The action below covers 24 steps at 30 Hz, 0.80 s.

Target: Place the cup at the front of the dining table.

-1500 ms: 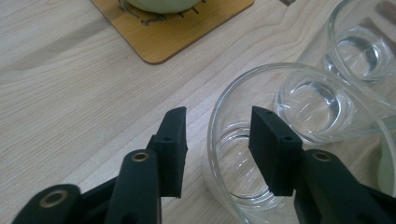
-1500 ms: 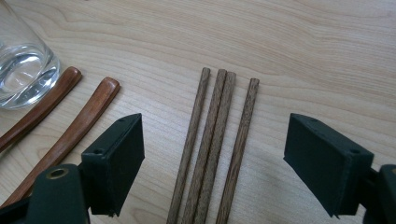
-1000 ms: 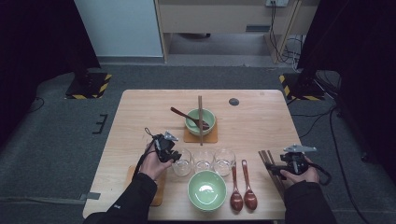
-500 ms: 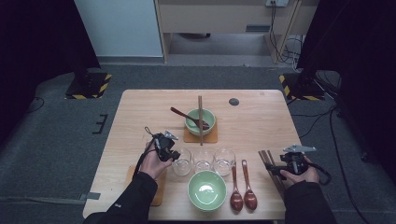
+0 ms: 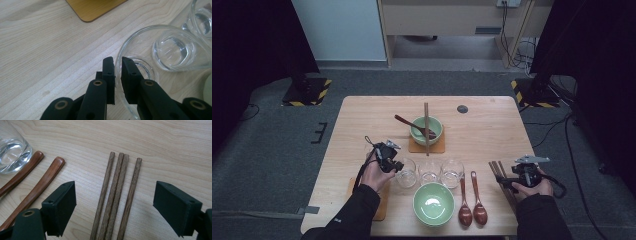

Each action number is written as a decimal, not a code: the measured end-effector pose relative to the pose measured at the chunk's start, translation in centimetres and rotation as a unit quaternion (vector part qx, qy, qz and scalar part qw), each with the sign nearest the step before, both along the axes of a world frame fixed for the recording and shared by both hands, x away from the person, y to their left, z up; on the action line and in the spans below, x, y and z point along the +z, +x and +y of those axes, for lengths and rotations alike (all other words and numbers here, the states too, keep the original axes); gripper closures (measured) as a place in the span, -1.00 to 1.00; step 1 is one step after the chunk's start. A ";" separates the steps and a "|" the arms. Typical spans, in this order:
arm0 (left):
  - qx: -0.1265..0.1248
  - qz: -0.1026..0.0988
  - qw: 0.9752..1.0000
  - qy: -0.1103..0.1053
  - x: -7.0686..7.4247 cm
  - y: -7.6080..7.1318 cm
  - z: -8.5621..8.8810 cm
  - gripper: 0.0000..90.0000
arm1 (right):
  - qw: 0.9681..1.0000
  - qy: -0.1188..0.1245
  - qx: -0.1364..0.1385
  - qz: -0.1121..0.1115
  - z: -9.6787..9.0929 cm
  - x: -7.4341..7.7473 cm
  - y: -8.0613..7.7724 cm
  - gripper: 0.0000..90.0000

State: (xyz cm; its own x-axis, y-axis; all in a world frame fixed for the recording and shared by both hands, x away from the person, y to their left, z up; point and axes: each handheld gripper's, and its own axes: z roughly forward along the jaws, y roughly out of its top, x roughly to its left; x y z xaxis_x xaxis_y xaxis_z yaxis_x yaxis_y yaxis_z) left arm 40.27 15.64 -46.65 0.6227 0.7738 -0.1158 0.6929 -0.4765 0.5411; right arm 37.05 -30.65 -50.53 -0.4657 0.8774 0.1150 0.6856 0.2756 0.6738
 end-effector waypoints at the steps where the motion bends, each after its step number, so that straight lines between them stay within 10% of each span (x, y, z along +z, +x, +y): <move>1: 0.001 -0.001 1.000 0.000 0.1 0.0 0.0 0.81 | 1.000 0.000 0.000 -0.001 0.0 0.0 0.0 -0.59; 24: 0.014 -0.023 0.999 -0.020 1.6 -0.5 0.9 0.85 | 1.000 -0.005 0.004 0.008 0.1 -0.2 0.0 -0.60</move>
